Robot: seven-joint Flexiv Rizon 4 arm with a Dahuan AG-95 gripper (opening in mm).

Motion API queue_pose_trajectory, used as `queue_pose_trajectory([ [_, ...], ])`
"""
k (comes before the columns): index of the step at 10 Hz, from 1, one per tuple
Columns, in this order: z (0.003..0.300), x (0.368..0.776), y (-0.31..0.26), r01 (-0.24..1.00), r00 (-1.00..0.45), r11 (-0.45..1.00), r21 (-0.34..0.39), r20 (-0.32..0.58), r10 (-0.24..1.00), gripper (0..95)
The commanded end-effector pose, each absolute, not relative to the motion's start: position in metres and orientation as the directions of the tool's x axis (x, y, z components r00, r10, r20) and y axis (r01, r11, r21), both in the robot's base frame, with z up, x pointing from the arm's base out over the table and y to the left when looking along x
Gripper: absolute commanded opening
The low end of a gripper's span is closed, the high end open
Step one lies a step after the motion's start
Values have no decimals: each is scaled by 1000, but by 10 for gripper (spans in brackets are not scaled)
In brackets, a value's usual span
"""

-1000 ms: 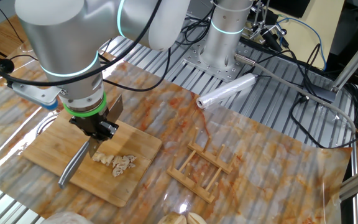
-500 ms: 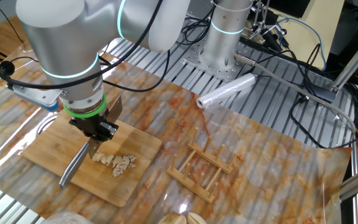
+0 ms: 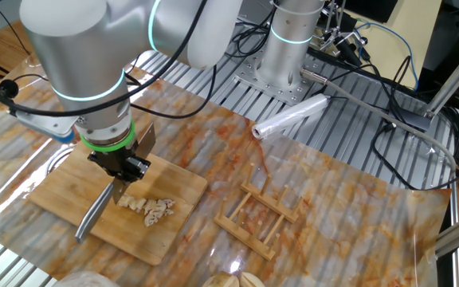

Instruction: Slice the lotus root

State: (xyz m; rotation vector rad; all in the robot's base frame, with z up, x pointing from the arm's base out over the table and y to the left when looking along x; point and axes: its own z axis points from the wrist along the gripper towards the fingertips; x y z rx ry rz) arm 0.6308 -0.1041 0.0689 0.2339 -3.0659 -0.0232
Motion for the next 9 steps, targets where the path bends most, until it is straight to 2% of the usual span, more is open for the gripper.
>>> queue_pose_trajectory([
  [1, 62, 631, -103, -154, -986, 988, 20, 65, -155, 0],
  [3, 38, 634, -101, -153, -987, 988, 35, 49, -155, 0],
  [5, 30, 633, -98, -121, -990, 988, 100, 55, -127, 0],
  [6, 31, 632, -97, -125, -990, 990, 73, 50, -129, 0],
  [9, 38, 633, -96, -116, -991, 992, 52, 64, -120, 0],
])
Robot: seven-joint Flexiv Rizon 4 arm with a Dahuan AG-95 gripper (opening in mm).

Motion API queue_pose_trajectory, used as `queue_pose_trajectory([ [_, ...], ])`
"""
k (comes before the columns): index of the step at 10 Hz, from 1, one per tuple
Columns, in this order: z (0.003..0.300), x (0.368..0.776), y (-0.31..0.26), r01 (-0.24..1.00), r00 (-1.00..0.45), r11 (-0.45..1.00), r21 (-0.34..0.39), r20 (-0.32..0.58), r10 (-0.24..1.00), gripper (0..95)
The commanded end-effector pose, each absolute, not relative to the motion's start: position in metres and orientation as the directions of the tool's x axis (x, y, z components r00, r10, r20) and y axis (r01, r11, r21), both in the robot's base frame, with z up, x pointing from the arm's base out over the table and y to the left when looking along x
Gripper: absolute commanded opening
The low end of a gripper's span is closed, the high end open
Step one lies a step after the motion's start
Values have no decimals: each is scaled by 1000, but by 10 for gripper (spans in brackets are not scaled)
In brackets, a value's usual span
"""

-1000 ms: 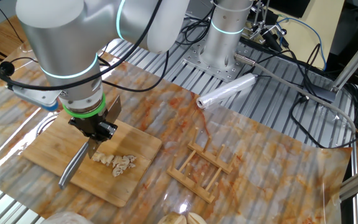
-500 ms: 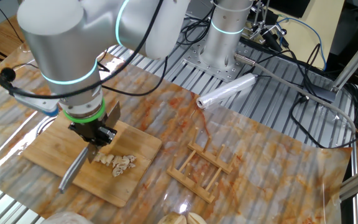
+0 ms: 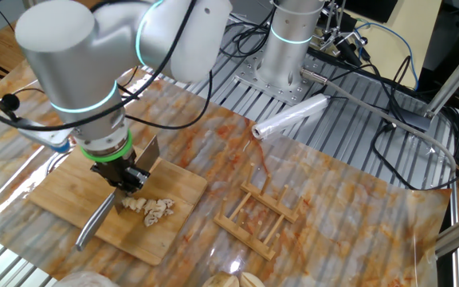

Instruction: Slice the lotus root

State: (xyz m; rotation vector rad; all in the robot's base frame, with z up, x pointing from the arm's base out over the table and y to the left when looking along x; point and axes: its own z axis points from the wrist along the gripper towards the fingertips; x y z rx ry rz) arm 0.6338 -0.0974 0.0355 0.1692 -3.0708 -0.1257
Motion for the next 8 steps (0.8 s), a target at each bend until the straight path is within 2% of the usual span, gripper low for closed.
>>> queue_pose_trajectory([
  [1, 44, 633, -96, -118, -990, 992, 43, 68, -121, 0],
  [8, 77, 631, -100, -126, -989, 992, 26, 77, -128, 0],
])
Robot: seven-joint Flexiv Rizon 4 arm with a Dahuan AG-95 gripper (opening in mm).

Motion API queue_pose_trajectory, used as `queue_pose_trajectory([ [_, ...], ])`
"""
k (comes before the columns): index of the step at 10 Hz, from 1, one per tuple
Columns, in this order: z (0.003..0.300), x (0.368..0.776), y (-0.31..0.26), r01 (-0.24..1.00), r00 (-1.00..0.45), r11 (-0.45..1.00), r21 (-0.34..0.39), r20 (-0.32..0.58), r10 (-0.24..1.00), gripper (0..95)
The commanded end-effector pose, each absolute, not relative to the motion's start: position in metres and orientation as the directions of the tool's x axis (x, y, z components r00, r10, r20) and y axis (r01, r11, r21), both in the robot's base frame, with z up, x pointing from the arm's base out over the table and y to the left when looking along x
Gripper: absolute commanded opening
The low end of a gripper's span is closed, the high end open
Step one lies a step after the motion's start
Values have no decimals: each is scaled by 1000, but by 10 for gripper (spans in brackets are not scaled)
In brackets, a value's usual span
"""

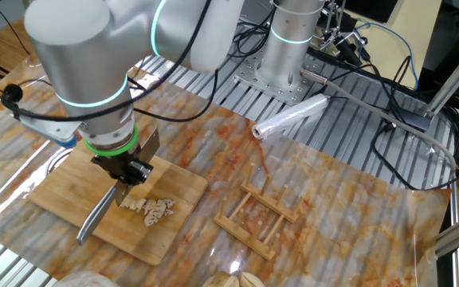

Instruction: Slice the lotus root

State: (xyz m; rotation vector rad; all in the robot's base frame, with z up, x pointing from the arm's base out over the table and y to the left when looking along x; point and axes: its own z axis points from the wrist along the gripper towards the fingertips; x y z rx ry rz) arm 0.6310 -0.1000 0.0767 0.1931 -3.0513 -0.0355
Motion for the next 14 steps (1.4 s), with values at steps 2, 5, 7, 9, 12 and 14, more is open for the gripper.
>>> queue_pose_trajectory([
  [2, 80, 636, -106, -143, -986, 989, 27, 77, -145, 0],
  [5, 77, 636, -106, -147, -986, 989, 25, 76, -148, 0],
  [7, 75, 636, -107, -150, -986, 988, 26, 75, -151, 0],
  [9, 73, 636, -108, -149, -986, 989, 27, 71, -150, 0],
  [12, 64, 637, -108, -152, -986, 988, 28, 68, -154, 0],
  [14, 42, 639, -108, -153, -986, 987, 40, 53, -155, 0],
])
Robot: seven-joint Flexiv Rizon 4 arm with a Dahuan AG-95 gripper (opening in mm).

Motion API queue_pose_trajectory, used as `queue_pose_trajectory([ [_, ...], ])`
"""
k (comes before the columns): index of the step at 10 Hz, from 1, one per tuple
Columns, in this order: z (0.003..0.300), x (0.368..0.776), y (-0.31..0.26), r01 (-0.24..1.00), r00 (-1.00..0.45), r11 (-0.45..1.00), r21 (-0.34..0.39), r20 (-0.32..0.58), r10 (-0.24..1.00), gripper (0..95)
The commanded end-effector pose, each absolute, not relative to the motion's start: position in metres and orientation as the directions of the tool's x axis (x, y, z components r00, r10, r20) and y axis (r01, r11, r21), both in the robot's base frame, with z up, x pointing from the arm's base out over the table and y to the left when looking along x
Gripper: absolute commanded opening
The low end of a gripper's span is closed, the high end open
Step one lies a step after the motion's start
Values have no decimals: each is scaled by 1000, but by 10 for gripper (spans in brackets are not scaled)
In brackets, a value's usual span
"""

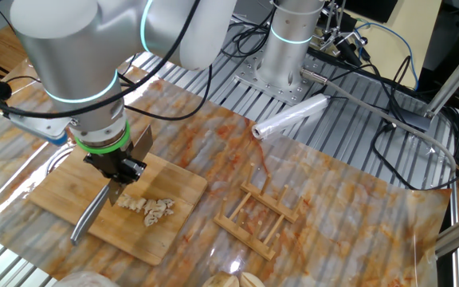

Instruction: Slice the lotus root

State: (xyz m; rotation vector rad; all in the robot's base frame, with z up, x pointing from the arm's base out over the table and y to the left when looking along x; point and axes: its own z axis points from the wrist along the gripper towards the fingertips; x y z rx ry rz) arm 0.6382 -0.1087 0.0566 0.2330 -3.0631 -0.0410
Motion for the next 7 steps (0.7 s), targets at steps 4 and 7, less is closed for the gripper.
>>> queue_pose_trajectory([
  [4, 33, 636, -103, -116, -991, 991, 61, 56, -120, 0],
  [7, 34, 636, -102, -103, -992, 992, 69, 61, -108, 0],
])
